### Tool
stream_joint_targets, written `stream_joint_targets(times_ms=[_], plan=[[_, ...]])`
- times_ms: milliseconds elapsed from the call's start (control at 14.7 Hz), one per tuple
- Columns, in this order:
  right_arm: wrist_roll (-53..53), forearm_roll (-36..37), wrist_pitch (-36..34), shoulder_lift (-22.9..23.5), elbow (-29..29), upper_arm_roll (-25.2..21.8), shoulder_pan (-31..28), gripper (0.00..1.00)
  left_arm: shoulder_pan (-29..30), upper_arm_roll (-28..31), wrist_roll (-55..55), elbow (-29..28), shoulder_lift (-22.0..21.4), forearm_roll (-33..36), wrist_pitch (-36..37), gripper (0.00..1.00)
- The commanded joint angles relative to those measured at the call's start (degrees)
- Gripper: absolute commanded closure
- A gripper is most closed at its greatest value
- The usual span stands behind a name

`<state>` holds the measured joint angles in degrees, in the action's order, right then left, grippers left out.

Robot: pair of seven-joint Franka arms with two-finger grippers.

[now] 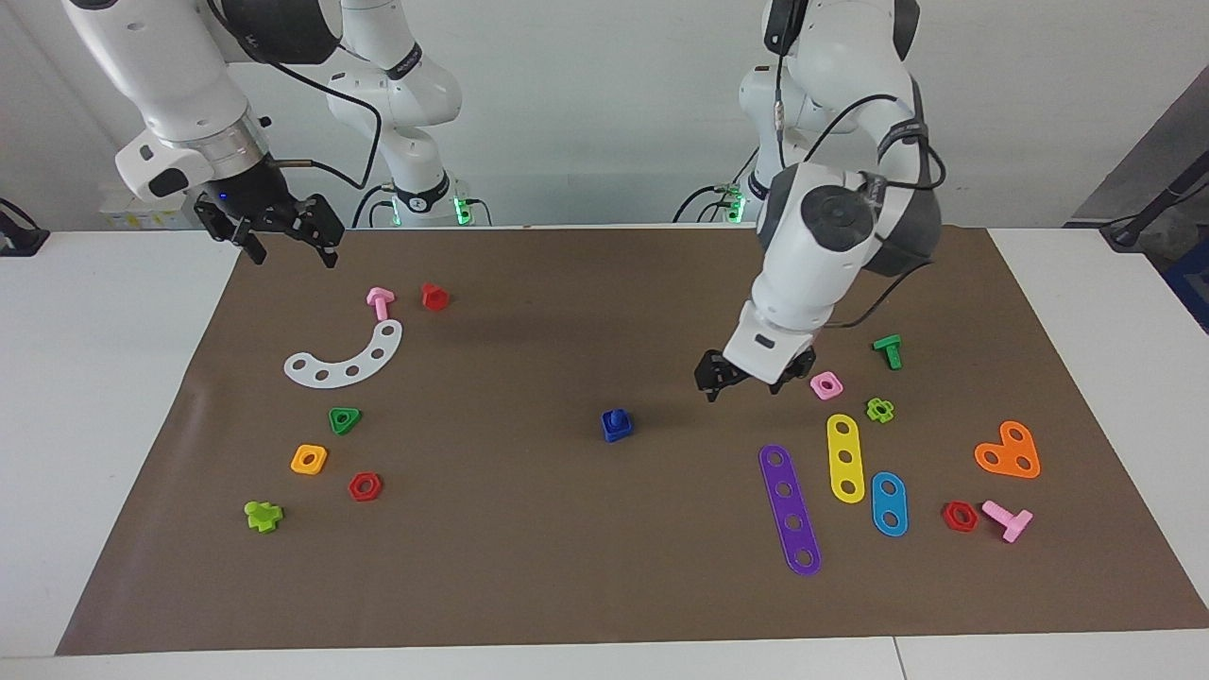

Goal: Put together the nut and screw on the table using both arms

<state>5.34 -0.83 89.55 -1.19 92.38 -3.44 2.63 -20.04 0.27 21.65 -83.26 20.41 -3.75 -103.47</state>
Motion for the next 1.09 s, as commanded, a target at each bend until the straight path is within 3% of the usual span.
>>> stream_joint_targets(times_ms=[0, 204, 477, 681, 817, 1021], plan=[[-0.51, -0.75, 0.89, -1.71, 2.01, -0.34, 0.18, 0.00, 5.51, -0.44, -8.08, -11.12, -9.05, -0.03, 1.42, 0.00], [-0.51, -0.84, 0.98, -1.71, 2.01, -0.34, 0.09, 0.00, 11.75, -0.18, -15.92, -11.67, -11.87, 0.84, 8.79, 0.00], [-0.51, -0.75, 0.89, -1.71, 2.01, -0.34, 0.18, 0.00, 18.70, -0.18, -20.69, -11.75, -16.97, 0.85, 11.18, 0.00], [-0.51, -0.84, 0.89, -1.71, 2.01, -0.34, 0.09, 0.00, 19.68, -0.18, -20.60, -11.32, -20.75, 2.85, 13.46, 0.00], [-0.51, -0.84, 0.89, -1.71, 2.01, -0.34, 0.18, 0.00, 18.72, -0.79, -20.16, -10.53, -21.64, 7.07, 15.05, 0.00], [-0.51, -0.84, 0.89, -1.71, 2.01, -0.34, 0.09, 0.00, 18.02, -1.67, -18.85, -9.73, -22.25, 8.14, 16.11, 0.00]])
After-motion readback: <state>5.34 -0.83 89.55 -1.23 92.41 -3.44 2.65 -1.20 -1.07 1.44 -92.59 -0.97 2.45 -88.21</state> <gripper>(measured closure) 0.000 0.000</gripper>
